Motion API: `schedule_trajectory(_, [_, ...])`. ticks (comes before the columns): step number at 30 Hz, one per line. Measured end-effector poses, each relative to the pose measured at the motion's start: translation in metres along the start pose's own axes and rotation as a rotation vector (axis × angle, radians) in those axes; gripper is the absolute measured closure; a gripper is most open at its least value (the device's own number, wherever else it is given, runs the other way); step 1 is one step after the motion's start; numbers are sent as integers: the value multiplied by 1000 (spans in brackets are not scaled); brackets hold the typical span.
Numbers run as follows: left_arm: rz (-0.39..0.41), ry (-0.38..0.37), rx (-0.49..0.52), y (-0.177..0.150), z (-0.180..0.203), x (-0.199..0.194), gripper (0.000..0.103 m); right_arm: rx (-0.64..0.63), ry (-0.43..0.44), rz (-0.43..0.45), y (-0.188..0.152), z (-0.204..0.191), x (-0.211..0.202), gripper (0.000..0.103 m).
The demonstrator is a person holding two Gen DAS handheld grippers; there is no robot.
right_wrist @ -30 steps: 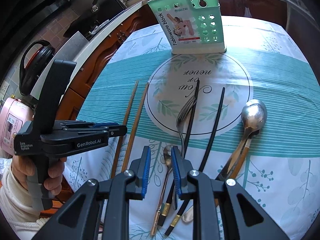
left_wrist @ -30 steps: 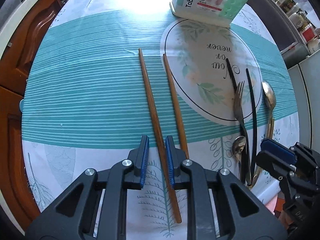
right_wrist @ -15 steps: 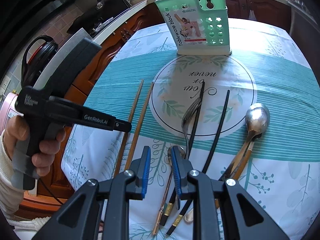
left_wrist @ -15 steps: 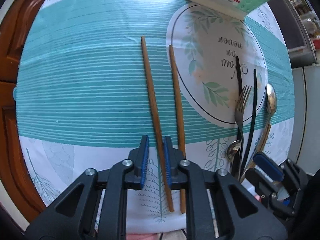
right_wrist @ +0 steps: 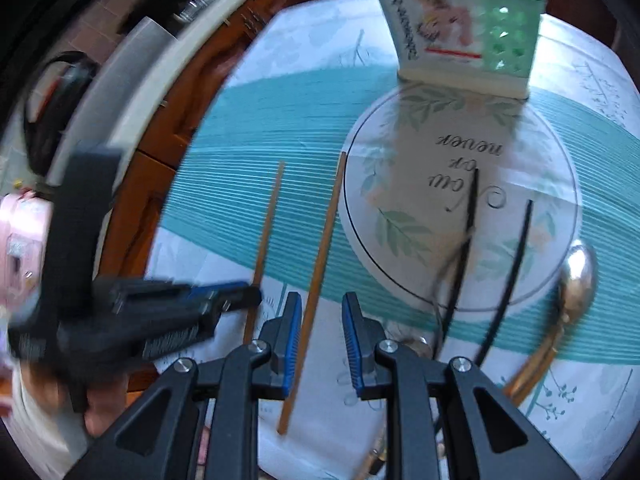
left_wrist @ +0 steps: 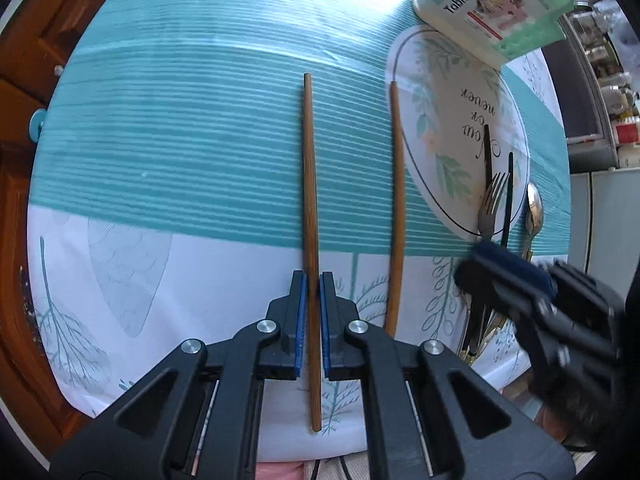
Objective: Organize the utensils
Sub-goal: 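Close the left tool on one bamboo chopstick while the right tool grasps the other, then lift both held bamboo chopsticks upright over the green holder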
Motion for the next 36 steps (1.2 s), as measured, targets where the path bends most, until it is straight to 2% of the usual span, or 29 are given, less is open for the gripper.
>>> schedule_trajectory(2, [12, -7, -14, -12, -2, 0, 99, 14, -33, -46, 10, -6, 12, 82])
schedule_trajectory(8, [21, -47, -39, -20, -17, -5, 99, 5, -144, -142, 20, -15, 40, 82])
schedule_trajectory(16, [21, -79, -48, -23, -33, -11, 99, -34, -261, -171, 23, -28, 59, 83])
schedule_trajectory(20, [21, -86, -48, -25, -34, -11, 99, -133, -388, -169, 19, -40, 66, 95])
schedule_trajectory(23, [24, -84, -43, -26, -35, -13, 99, -149, -378, -170, 16, -43, 68, 97])
schedule_trajectory(26, [35, -98, -36, -27, -31, -16, 99, -104, -300, -171, 13, -31, 62, 97])
schedule_trajectory(29, [85, -123, -21, -26, -24, -28, 99, -37, -201, -150, 9, -15, 48, 97])
schedule_trajectory(33, [199, -130, 29, -24, -10, -54, 99, -3, -97, -23, 3, -8, 16, 97])
schedule_trajectory(36, [294, -110, 83, -24, 6, -78, 99, -5, -34, 116, 1, -5, -22, 97])
Point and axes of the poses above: each gripper's, at about its wrist camera, not at the fingertips, and x roughly the way its jaws point, z to its right, y to its top, the point moved 5 cm from there along x, roughly the way its jaws point, and after that the axes turned 2 degrees about -x, right-handed, at the moved point
